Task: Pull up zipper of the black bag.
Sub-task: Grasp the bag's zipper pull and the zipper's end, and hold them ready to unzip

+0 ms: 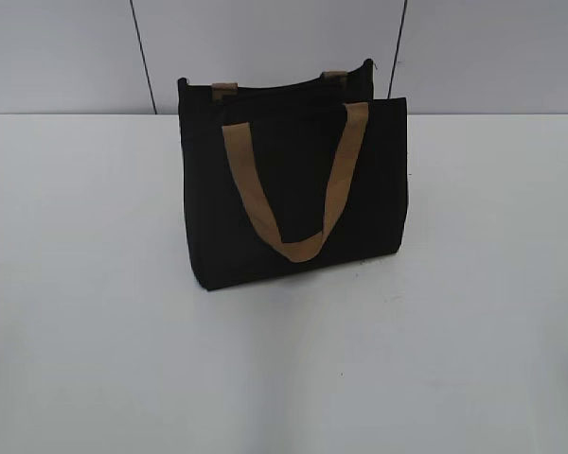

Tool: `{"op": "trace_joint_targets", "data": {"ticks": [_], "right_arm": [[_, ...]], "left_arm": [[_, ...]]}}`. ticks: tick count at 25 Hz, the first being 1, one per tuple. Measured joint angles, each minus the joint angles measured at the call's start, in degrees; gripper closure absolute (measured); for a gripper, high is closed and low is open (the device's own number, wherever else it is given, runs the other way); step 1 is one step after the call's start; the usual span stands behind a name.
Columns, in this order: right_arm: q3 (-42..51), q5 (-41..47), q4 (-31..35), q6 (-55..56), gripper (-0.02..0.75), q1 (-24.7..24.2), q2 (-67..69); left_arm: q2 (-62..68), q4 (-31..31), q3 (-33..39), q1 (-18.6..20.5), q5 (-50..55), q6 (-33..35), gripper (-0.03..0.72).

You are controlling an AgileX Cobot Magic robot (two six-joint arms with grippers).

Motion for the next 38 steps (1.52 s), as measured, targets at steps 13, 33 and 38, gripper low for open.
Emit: {"op": "trace_joint_targets", "data": {"ticks": [13, 33, 38], "right_arm": [[0.0, 0.0, 0.0, 0.0, 0.251, 0.0, 0.0], [-0.3, -0.3, 0.0, 0.0, 0.251, 0.0, 0.4], [-5.0, -3.4, 0.0, -1.0, 0.251, 0.0, 10.2]], "left_arm": [[0.0, 0.0, 0.0, 0.0, 0.0, 0.0, 0.221], [1.4, 0.0, 0.0, 0.0, -0.2, 0.0, 0.221], [10.3, -1.2, -2.1, 0.0, -6.5, 0.8, 0.234]]}}
